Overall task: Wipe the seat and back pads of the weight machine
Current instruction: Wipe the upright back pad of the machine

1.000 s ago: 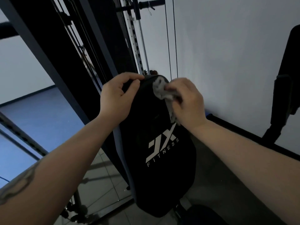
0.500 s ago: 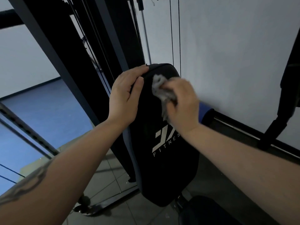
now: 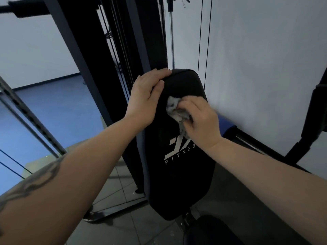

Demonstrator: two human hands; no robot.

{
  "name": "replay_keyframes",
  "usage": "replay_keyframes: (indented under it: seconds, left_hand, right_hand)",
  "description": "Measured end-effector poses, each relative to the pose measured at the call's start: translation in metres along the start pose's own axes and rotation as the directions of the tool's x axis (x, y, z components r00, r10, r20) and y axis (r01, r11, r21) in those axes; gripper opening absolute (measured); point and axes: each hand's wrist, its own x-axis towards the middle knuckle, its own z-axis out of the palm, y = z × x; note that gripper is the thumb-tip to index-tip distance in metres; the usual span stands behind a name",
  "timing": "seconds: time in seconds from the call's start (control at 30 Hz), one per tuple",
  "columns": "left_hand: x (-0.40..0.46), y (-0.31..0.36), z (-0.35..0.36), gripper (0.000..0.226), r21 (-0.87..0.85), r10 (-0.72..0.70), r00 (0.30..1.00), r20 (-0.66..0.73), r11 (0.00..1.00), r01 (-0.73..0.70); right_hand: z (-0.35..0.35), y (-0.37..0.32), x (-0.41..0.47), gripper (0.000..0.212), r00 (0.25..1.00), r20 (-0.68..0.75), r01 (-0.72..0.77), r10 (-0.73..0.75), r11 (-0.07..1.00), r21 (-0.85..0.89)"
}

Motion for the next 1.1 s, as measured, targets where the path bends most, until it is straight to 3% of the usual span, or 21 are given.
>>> replay_keyframes:
  seconds: [0.1,0.17,0.23,0.43,0.63,0.77,0.83,0.9,1.0,1.1]
  left_hand:
    - [0.001,0.008,-0.008,0.038,0.037,-0.057,0.991,0.125,0.998,0.052]
    - [0.006,0.013,-0.017,0.040,0.055,-0.122,0.963,0.240,0.992,0.113]
    - [0.010,0.020,-0.021,0.041,0.068,-0.212,0.942,0.261,0.977,0.202]
    - [0.005,0.039,0.010,0.041,-0.003,-0.361,0.930,-0.068,0.932,0.362]
    - [-0.003,0.043,0.035,0.043,-0.116,-0.379,0.861,-0.339,0.925,0.362]
    - [-0.026,0.041,0.041,0.037,-0.395,-0.475,0.755,-0.452,0.865,0.308]
    - [-0.050,0.030,0.050,0.038,-0.428,-0.477,0.721,-0.503,0.862,0.272]
    - [-0.071,0.014,0.058,0.039,-0.416,-0.441,0.723,-0.532,0.880,0.231]
    - [-0.089,-0.008,0.065,0.043,-0.364,-0.342,0.764,-0.547,0.919,0.151]
    - [-0.095,-0.017,0.068,0.045,-0.326,-0.261,0.781,-0.568,0.942,0.078]
  right_hand:
    - [-0.019,0.013,0.012,0.021,0.988,0.099,0.123,-0.122,0.992,-0.004]
    - [-0.026,0.018,0.031,0.029,0.997,0.042,0.059,-0.058,0.998,-0.008]
    - [-0.023,0.018,0.042,0.033,1.000,0.003,-0.024,0.024,1.000,-0.019]
    - [-0.015,0.021,0.030,0.036,0.997,0.055,-0.058,0.057,0.998,0.015]
    - [-0.039,0.028,0.047,0.037,0.955,0.269,0.110,-0.128,0.991,0.080]
    - [-0.024,0.031,0.037,0.033,0.995,0.091,0.032,-0.039,0.996,0.081]
    - [-0.011,0.028,0.022,0.029,1.000,0.004,-0.004,0.003,0.996,0.091]
    - [-0.009,0.028,0.016,0.027,0.999,0.023,0.025,-0.027,0.994,0.106]
    - [-0.022,0.034,0.013,0.029,0.969,0.151,0.189,-0.197,0.980,0.061]
    - [-0.018,0.037,0.016,0.030,0.979,0.045,0.192,-0.197,0.976,0.107]
